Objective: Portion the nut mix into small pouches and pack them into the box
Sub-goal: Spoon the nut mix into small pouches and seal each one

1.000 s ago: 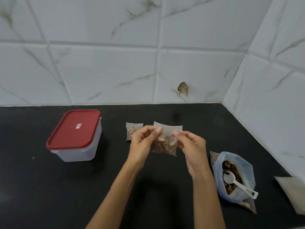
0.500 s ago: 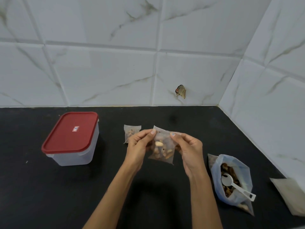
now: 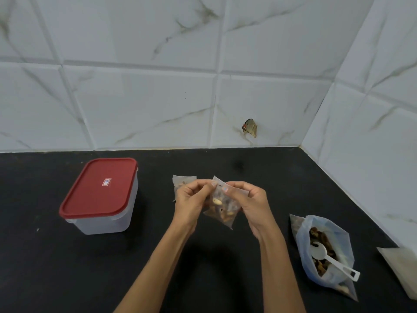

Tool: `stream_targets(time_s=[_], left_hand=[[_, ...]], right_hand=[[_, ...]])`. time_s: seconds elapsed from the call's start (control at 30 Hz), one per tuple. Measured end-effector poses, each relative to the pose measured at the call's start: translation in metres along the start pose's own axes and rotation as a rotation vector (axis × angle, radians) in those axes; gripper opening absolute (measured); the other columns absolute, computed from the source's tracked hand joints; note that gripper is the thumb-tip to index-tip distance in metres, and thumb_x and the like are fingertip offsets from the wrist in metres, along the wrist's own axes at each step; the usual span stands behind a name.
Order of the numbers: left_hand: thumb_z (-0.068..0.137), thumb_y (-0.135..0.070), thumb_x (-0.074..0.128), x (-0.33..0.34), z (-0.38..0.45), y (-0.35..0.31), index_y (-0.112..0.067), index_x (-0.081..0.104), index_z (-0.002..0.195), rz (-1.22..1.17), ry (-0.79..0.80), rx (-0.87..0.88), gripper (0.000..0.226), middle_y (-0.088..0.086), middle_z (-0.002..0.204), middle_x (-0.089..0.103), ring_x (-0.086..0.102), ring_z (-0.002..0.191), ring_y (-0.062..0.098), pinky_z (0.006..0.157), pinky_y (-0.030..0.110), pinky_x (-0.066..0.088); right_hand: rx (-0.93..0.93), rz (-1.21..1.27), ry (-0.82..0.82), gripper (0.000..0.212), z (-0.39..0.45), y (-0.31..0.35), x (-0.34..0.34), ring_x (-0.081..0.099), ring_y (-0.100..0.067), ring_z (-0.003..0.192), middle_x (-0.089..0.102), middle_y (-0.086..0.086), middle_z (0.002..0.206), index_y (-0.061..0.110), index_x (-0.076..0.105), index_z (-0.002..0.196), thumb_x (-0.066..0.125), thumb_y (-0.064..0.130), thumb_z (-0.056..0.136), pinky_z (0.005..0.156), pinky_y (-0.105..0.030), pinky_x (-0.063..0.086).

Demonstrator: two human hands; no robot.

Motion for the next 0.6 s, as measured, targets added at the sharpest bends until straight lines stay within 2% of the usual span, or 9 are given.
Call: stream_targets(time_s=[0.1,0.23,0.37,0.43,0.6], left_hand=[[0.085,-0.008,0.067,-0.002,0.001,0.001,-0.014,0.075,0.077,-0.001,0.006,-0.001,0.013,0.006,0.074,0.07,0.066,0.07,0.016,0.06,0.03,0.054],[0.085,-0.008,0.067,-0.002,0.001,0.002,-0.019,0.075,0.071,-0.022,0.023,-0.021,0.02,0.004,0.074,0.071,0.067,0.072,0.018,0.064,0.035,0.054],[0.086,-0.007,0.065,0.003,0.002,0.004,-0.014,0.074,0.075,-0.022,0.031,-0.027,0.016,0.005,0.075,0.07,0.065,0.073,0.021,0.065,0.036,0.051],[0.086,-0.008,0.064,0.005,0.002,0.005,-0.006,0.071,0.08,-0.064,0.056,-0.033,0.009,0.004,0.075,0.071,0.067,0.073,0.018,0.06,0.032,0.056],[0.076,-0.019,0.066,0.005,0.004,0.008,-0.003,0.071,0.084,-0.043,0.084,-0.026,0.018,0.004,0.076,0.073,0.07,0.073,0.017,0.062,0.03,0.059]], right_hand=[[-0.004,-0.037,-0.012,0.011,0.003,0.003,0.002,0.068,-0.016,0.072,0.072,-0.013,0.08,0.003,0.072,0.086,0.071,0.011,0.08,0.061,-0.024,0.054],[-0.017,-0.084,0.0,0.01,0.007,0.004,0.003,0.068,-0.017,0.077,0.072,-0.01,0.081,0.005,0.073,0.085,0.073,0.012,0.078,0.064,-0.025,0.054],[-0.04,-0.107,-0.013,0.004,0.011,0.006,0.002,0.067,-0.013,0.076,0.071,-0.007,0.077,0.007,0.073,0.08,0.073,0.011,0.078,0.064,-0.02,0.052],[-0.043,-0.113,-0.009,0.004,0.012,0.007,0.001,0.066,-0.012,0.074,0.071,-0.006,0.075,0.007,0.073,0.079,0.072,0.011,0.078,0.065,-0.022,0.053],[-0.024,-0.17,0.021,0.007,0.014,0.005,0.0,0.065,-0.011,0.067,0.07,-0.008,0.072,0.004,0.073,0.076,0.072,0.011,0.079,0.061,-0.023,0.053]])
Point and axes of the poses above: each hand's wrist, its own z-axis towards the middle knuckle, its own x-axis out of the palm, y = z × x, the point moved 6 cm from there along z, towards the middle knuckle
